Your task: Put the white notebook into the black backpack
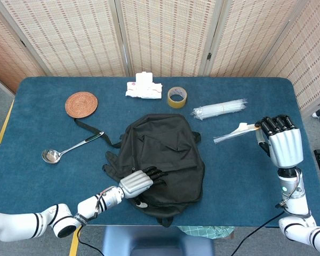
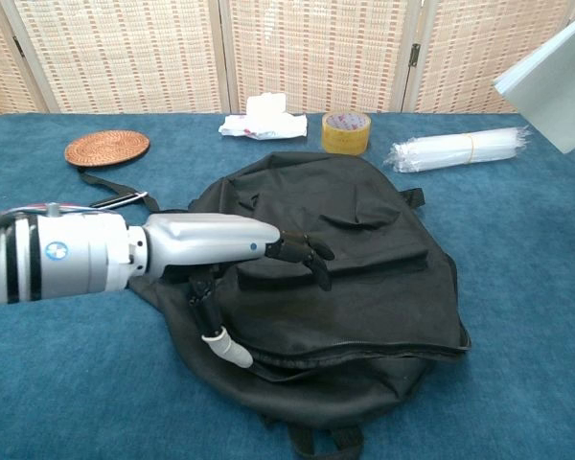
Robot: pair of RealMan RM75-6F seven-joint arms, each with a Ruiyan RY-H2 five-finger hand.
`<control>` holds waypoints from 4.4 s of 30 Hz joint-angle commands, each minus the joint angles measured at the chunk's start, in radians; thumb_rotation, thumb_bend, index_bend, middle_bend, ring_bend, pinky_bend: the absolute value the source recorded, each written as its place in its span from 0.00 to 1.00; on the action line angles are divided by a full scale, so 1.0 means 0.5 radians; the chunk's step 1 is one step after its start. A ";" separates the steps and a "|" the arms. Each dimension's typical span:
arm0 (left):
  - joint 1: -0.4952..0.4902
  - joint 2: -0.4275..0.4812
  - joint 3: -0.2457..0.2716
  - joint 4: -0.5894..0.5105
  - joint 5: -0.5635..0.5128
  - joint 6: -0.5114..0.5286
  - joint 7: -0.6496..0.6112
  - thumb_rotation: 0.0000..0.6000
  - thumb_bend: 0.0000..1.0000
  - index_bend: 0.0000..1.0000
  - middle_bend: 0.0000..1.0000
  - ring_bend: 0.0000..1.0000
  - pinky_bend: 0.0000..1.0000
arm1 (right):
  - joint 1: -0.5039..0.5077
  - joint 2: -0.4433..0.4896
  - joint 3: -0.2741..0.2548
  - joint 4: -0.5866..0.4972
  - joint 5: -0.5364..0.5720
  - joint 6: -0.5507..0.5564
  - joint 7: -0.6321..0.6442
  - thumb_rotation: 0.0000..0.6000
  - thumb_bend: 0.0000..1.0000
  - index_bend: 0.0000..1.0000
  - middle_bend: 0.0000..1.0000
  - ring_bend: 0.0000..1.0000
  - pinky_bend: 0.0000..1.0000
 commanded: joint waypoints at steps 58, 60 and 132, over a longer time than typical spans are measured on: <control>0.005 -0.373 -0.088 0.322 -0.396 0.110 -0.375 1.00 0.50 0.68 0.31 0.23 0.00 | -0.049 -0.011 0.002 0.005 0.017 0.026 0.033 1.00 0.51 0.91 0.56 0.53 0.42; 0.019 -0.355 -0.108 0.299 -0.417 0.126 -0.398 1.00 0.50 0.68 0.31 0.23 0.00 | -0.052 -0.001 0.002 -0.012 0.010 0.038 0.051 1.00 0.51 0.91 0.56 0.53 0.42; -0.528 -0.081 -0.475 0.700 -2.146 -0.290 -0.029 1.00 0.51 0.67 0.33 0.23 0.00 | 0.367 -0.814 -0.320 0.052 -0.683 -0.174 0.346 1.00 0.51 0.91 0.57 0.55 0.46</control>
